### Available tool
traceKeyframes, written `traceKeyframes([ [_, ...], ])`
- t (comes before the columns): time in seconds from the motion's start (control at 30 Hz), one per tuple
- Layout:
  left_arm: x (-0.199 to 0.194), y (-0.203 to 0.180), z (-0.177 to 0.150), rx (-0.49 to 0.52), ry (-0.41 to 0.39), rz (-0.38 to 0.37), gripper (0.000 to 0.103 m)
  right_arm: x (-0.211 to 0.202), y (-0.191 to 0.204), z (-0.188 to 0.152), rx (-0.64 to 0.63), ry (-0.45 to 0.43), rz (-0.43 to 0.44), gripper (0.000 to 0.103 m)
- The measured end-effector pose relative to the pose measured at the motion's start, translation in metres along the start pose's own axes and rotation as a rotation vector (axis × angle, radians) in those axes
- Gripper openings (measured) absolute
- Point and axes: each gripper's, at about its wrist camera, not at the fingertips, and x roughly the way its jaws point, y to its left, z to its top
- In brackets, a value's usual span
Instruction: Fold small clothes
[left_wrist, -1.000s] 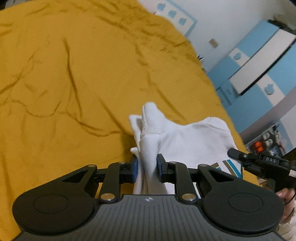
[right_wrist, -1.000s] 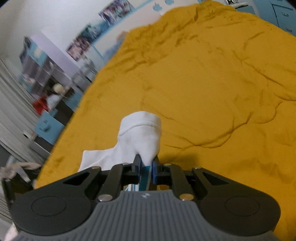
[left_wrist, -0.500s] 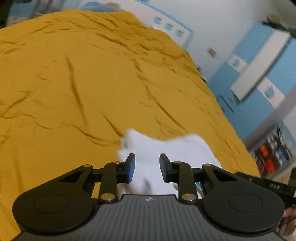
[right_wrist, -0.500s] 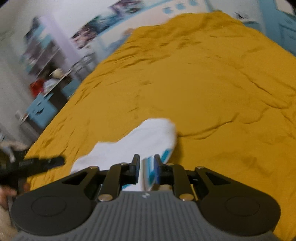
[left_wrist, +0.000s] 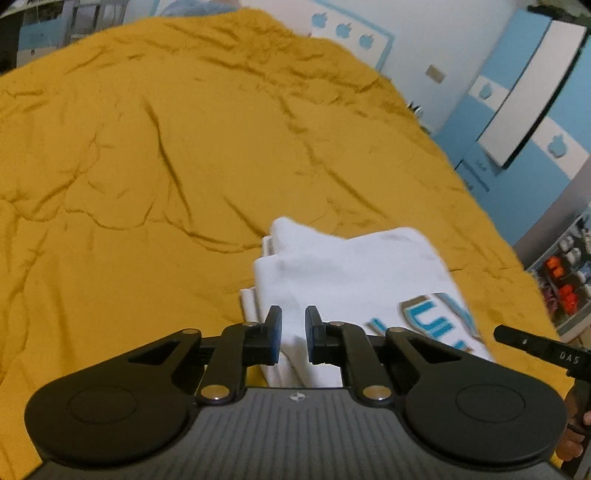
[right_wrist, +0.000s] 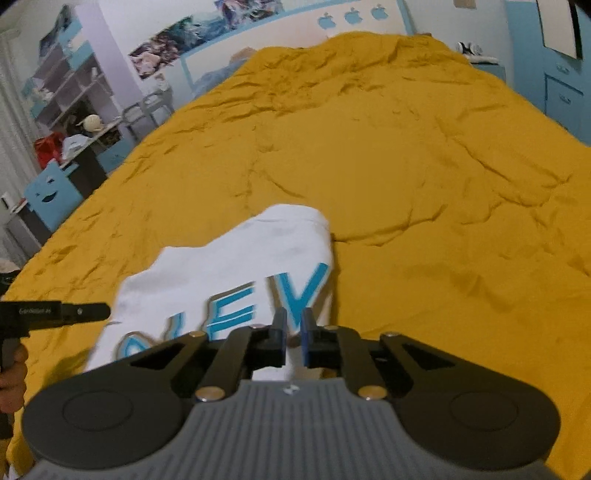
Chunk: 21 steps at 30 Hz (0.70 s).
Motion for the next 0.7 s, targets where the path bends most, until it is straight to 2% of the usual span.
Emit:
traceKeyframes([
  [0.2,-0.039,-0.032,-0.023,0.055,-0.043,-0.065,0.014,-0.053,0.034,-0.020,-0.094,-0.017,0.019,0.004],
  [0.33,-0.055,-0.047,-0.051,0.121,-0.008,-0.075,0.014,-0.083,0.046,-0.048,-0.180,-0.009,-0.008,0.005],
  [0.37,-0.057,-0.048,-0.058,0.129,0.007,-0.072,0.014,-0.088,0.049,-0.055,-0.196,-0.006,-0.017,0.008],
  [0.43,-0.059,-0.051,-0.071,0.154,0.033,-0.058,0.014,-0.095,0.052,-0.067,-0.223,0.014,-0.037,0.019],
  [0.6,-0.055,-0.043,-0.096,0.136,0.089,-0.012,0.014,-0.100,0.049,-0.105,-0.253,0.064,-0.081,0.021],
  [0.7,-0.047,-0.037,-0.106,0.148,0.104,0.016,0.018,-0.089,0.043,-0.120,-0.259,0.075,-0.097,0.021],
])
